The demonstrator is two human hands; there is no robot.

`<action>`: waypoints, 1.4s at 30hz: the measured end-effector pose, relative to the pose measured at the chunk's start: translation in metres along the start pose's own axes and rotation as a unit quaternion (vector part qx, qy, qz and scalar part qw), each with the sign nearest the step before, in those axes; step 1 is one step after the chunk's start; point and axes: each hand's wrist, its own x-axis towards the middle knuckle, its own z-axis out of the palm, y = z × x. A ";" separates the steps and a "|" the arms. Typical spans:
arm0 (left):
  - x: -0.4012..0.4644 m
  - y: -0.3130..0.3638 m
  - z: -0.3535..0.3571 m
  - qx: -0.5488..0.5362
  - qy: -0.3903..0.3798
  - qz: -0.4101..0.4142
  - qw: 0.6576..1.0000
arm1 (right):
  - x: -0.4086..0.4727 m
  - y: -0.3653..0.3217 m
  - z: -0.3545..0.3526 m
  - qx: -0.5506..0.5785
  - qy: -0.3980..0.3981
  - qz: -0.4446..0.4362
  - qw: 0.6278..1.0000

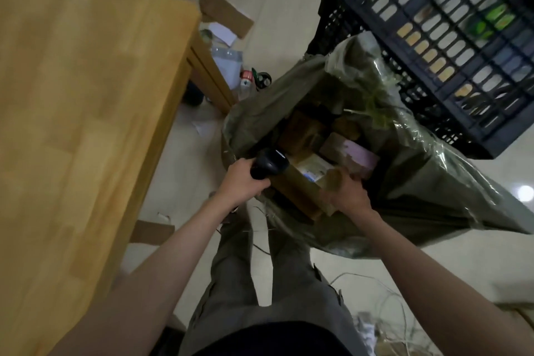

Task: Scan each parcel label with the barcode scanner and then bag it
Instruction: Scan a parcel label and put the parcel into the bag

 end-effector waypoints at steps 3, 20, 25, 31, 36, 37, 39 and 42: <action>0.009 -0.012 0.016 0.004 -0.026 -0.021 0.999 | 0.013 0.015 0.009 -0.044 -0.022 0.007 0.999; -0.051 0.013 -0.084 -0.003 0.136 0.007 0.991 | -0.051 -0.149 -0.040 -0.074 -0.013 -0.198 0.977; -0.112 -0.005 -0.153 -0.037 0.221 -0.008 0.975 | -0.102 -0.231 -0.029 -0.079 -0.064 -0.297 0.950; -0.185 -0.060 -0.219 -0.104 0.304 -0.030 0.946 | -0.168 -0.335 0.011 -0.117 -0.097 -0.399 0.904; -0.234 -0.117 -0.257 -0.139 0.365 -0.062 0.919 | -0.215 -0.406 0.055 -0.172 -0.107 -0.452 0.869; -0.243 -0.128 -0.263 -0.147 0.378 -0.069 0.911 | -0.223 -0.417 0.063 -0.184 -0.110 -0.460 0.862; -0.260 -0.150 -0.274 -0.170 0.407 -0.088 0.893 | -0.236 -0.439 0.078 -0.210 -0.112 -0.471 0.849; -0.284 -0.178 -0.288 -0.206 0.437 -0.116 0.868 | -0.252 -0.469 0.098 -0.248 -0.115 -0.482 0.833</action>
